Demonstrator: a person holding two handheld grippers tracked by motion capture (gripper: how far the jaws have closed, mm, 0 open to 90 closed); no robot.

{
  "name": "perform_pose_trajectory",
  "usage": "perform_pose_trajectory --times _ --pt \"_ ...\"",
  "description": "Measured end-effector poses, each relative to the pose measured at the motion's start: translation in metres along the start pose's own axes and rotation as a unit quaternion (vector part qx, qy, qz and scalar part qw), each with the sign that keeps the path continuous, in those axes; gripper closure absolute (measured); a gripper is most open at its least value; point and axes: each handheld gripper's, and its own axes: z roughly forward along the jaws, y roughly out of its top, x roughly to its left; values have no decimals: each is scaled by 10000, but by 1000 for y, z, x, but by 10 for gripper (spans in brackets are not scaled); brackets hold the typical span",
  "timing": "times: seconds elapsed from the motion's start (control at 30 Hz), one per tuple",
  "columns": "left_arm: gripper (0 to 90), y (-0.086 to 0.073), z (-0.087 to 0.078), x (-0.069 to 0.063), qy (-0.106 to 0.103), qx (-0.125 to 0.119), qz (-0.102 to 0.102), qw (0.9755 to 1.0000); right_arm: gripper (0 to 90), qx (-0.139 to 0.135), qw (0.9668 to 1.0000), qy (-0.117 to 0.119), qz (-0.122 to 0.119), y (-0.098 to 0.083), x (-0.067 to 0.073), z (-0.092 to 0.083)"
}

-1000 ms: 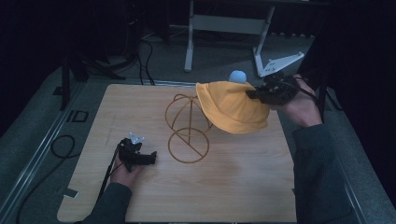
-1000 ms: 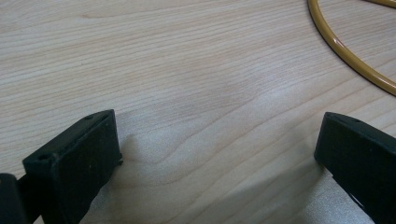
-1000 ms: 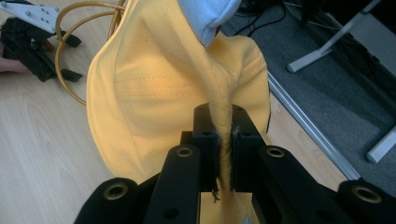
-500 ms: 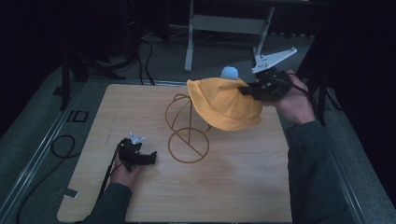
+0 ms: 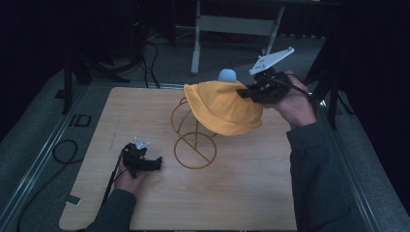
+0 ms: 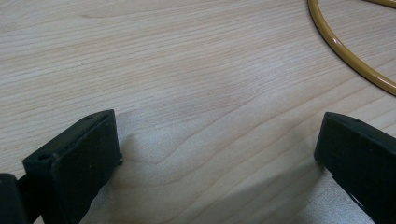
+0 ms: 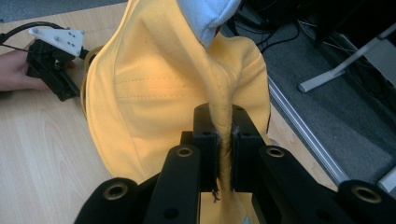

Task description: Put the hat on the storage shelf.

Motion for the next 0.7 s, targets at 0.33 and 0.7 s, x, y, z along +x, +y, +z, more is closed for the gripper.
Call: perform_pose_trajectory --times 0.33,0.7 --pt "1 0 0 0 -3 4 -2 10000 838 -1 9999 133 -94 13 8 14" --pt "1 0 0 0 0 4 2 10000 833 31 9994 263 -220 29 17 32"
